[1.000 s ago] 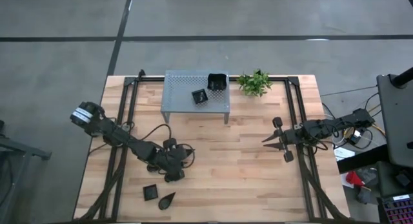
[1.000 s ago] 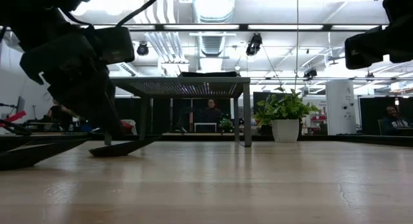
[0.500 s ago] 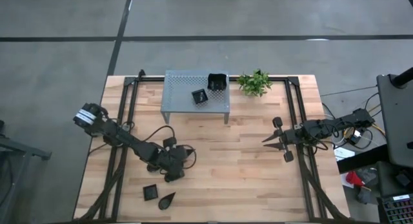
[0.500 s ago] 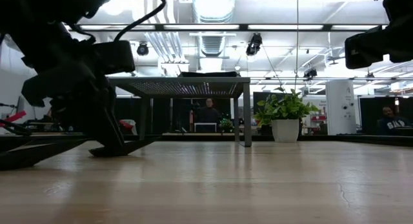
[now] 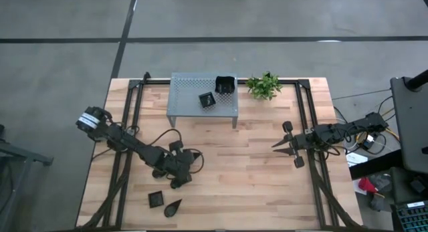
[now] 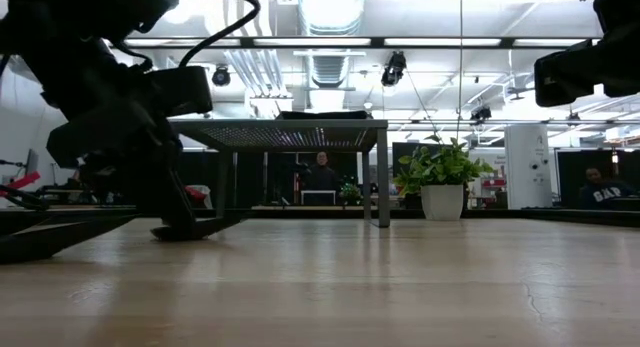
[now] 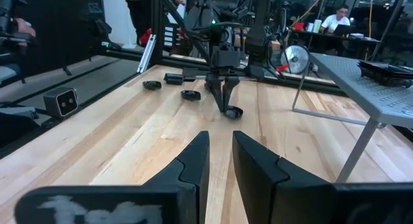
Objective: Pick & Place Mini shaped plates
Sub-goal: Put the black drop-shaped plate on the shelf
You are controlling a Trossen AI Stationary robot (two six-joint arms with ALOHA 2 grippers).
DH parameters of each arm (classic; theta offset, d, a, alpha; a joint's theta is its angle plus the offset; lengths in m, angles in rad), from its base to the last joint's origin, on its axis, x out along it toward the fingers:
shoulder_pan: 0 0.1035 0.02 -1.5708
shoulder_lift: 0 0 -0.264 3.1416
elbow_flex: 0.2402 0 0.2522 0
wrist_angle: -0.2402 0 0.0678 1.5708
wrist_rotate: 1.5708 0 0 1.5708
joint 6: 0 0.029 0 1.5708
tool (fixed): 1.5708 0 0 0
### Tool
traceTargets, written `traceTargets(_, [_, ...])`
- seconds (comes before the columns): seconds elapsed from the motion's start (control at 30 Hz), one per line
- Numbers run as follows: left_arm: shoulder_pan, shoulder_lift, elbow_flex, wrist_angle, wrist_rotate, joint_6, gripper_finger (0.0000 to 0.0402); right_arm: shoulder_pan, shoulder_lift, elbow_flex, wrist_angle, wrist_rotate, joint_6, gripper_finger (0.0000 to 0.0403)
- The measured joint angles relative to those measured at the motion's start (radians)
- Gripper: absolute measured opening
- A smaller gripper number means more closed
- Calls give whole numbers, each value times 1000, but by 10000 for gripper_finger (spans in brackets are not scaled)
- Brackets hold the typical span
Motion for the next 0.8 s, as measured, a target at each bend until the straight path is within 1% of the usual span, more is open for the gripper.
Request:
traceTargets(0.03, [0, 0, 0, 0, 4, 4, 7, 0, 0, 0, 0, 0, 0, 63])
traceTargets(0.17, [0, -6, 12, -10, 14, 18, 2, 0, 0, 0, 0, 0, 0, 63])
traceTargets(0.27, [0, -19, 40, -58, 15, 35, 1, 0, 0, 0, 0, 0, 0, 63])
traceTargets(0.33, [0, -30, 73, -132, 10, 42, 1, 0, 0, 0, 0, 0, 0, 63])
traceTargets(0.47, [0, -57, 156, -342, -35, 45, 0, 0, 0, 0, 0, 1, 0, 63])
traceTargets(0.63, [1, -99, 254, -594, -127, 48, 0, 0, 0, 0, 0, 2, 0, 63])
traceTargets(0.8, [26, -167, 328, -739, -215, 89, 0, 0, 0, 0, 0, 2, 1, 63])
